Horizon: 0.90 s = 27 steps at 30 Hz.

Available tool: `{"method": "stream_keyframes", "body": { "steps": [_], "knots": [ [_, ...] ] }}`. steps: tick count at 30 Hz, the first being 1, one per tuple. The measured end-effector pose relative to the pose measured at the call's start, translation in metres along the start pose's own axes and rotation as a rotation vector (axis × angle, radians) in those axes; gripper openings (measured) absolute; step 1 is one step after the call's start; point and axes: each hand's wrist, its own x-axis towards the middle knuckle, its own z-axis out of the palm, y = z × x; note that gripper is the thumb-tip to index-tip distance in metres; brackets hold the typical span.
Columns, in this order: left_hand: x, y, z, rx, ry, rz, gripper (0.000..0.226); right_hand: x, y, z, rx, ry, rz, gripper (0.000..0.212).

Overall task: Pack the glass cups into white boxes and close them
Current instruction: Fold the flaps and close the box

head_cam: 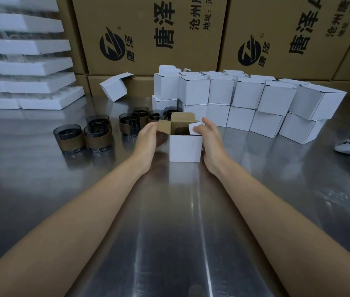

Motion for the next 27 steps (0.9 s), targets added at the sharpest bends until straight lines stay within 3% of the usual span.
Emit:
{"method": "stream_keyframes", "body": {
  "steps": [7, 12, 15, 19, 21, 24, 27],
  "knots": [
    [-0.009, -0.005, 0.004, 0.367, -0.221, 0.353, 0.022, -0.001, 0.000, 0.000, -0.090, 0.002, 0.002, 0.053],
    [-0.005, -0.002, 0.007, 0.338, -0.195, 0.214, 0.025, -0.003, -0.004, 0.001, -0.068, -0.018, -0.011, 0.055],
    [-0.008, 0.000, 0.012, 0.192, -0.204, 0.118, 0.029, -0.003, -0.003, 0.000, -0.018, -0.032, -0.017, 0.056],
    [-0.005, 0.003, 0.013, 0.034, -0.158, 0.090, 0.069, -0.004, -0.005, -0.001, 0.034, -0.050, -0.041, 0.057],
    [-0.004, 0.003, 0.014, 0.002, -0.165, 0.100, 0.076, -0.005, -0.006, -0.002, 0.062, -0.062, -0.040, 0.053],
    [-0.006, 0.005, 0.012, -0.044, -0.160, 0.084, 0.065, -0.005, -0.008, -0.003, 0.088, -0.081, -0.042, 0.033],
    [-0.008, 0.004, 0.012, 0.089, -0.160, 0.126, 0.029, -0.004, -0.006, -0.004, 0.082, -0.085, -0.023, 0.018]
  ]
}}
